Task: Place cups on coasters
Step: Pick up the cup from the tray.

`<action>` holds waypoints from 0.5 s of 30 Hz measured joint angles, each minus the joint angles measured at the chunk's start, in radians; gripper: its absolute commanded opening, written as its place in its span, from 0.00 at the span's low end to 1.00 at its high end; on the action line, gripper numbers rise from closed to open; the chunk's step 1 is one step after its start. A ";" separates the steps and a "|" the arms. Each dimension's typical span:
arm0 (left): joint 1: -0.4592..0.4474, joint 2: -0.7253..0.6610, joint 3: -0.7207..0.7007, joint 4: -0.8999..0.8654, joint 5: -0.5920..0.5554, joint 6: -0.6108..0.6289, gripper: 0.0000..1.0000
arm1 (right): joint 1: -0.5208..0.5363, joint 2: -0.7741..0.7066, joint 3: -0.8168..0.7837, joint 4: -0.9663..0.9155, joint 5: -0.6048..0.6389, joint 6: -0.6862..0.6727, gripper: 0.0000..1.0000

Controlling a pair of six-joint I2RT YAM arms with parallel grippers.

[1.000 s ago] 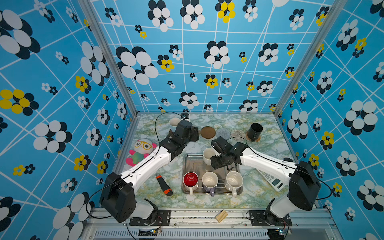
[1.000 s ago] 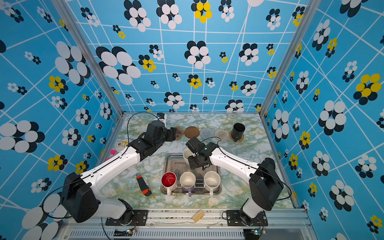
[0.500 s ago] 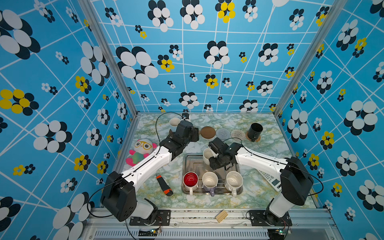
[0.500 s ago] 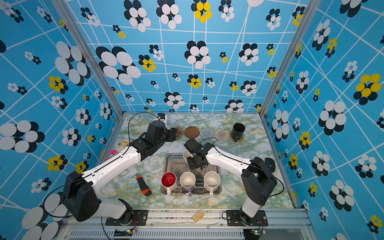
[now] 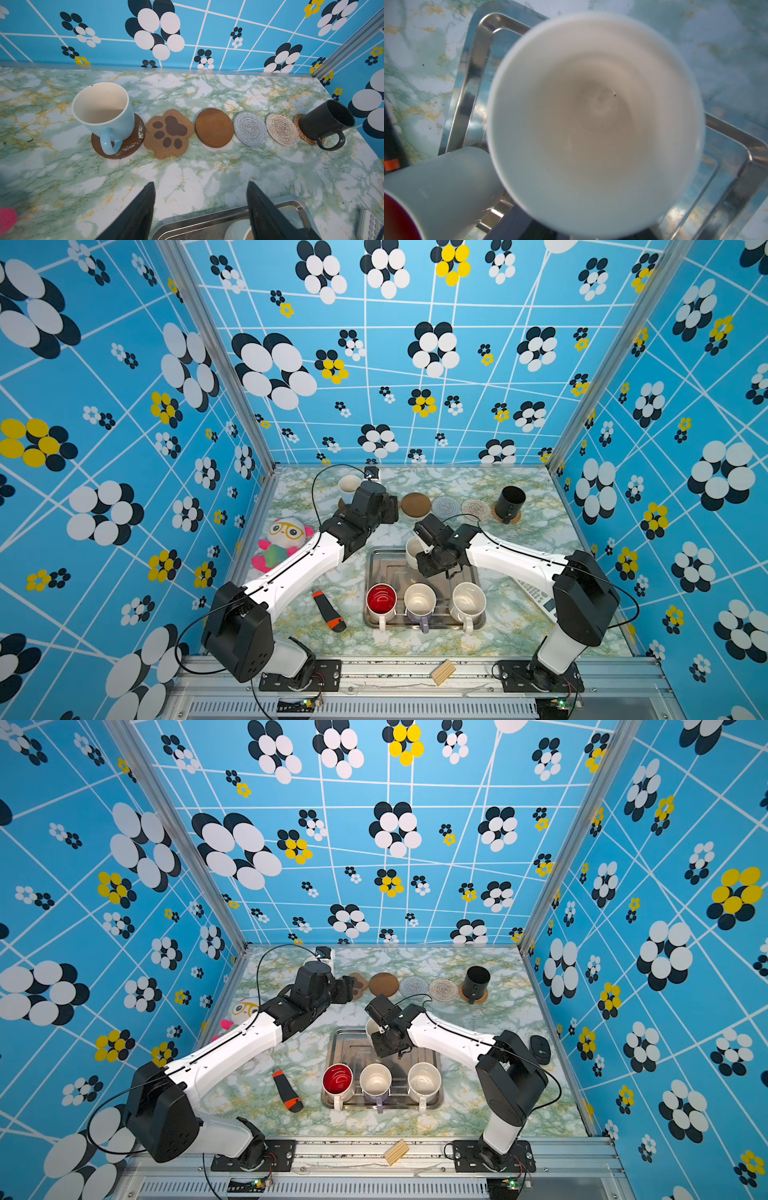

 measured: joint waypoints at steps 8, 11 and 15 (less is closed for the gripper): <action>0.000 0.000 0.000 0.000 0.001 0.000 0.71 | 0.000 0.021 0.000 0.002 0.016 0.000 0.38; 0.000 0.000 0.000 0.000 0.001 0.000 0.71 | 0.000 0.022 0.000 0.002 0.019 0.000 0.32; 0.000 0.000 0.000 0.000 0.001 0.000 0.71 | 0.000 0.025 0.000 0.007 0.023 0.000 0.22</action>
